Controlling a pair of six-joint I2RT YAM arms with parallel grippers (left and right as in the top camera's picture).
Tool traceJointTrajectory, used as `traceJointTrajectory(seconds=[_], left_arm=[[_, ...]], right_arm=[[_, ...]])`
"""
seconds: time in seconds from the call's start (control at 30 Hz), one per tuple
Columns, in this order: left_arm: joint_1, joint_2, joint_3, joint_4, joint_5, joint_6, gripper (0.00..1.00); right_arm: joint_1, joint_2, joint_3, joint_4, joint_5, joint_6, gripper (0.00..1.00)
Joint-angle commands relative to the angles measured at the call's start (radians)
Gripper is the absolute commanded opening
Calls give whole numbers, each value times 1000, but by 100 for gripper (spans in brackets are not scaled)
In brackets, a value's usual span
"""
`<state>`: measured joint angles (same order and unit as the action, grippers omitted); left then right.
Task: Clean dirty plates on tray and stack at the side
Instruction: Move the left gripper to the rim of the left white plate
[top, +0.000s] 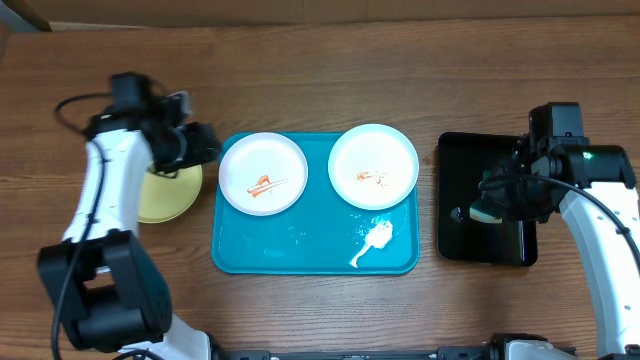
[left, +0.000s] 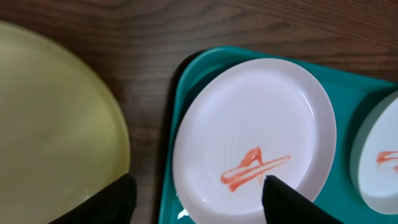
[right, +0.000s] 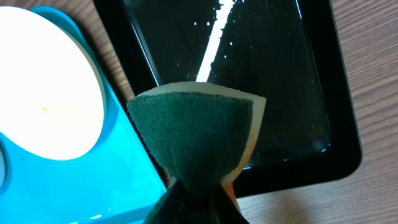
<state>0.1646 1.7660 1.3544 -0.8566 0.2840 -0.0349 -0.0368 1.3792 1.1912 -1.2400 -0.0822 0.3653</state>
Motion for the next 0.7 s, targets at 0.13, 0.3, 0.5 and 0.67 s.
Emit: traceJointTrajectory(seconds=[0.13, 0.3, 0.5, 0.67], left_arm=[[-129, -27, 16, 68, -240, 83, 71], [-154, -19, 15, 117, -240, 114, 71], [-154, 28, 15, 137, -234, 138, 70], [-155, 97, 15, 133, -183, 155, 64]], right_arm=[[-3, -13, 6, -5, -10, -3, 8], [-3, -13, 6, -5, -10, -4, 8], [-3, -13, 6, -12, -9, -8, 8], [-3, -13, 6, -13, -10, -19, 8]])
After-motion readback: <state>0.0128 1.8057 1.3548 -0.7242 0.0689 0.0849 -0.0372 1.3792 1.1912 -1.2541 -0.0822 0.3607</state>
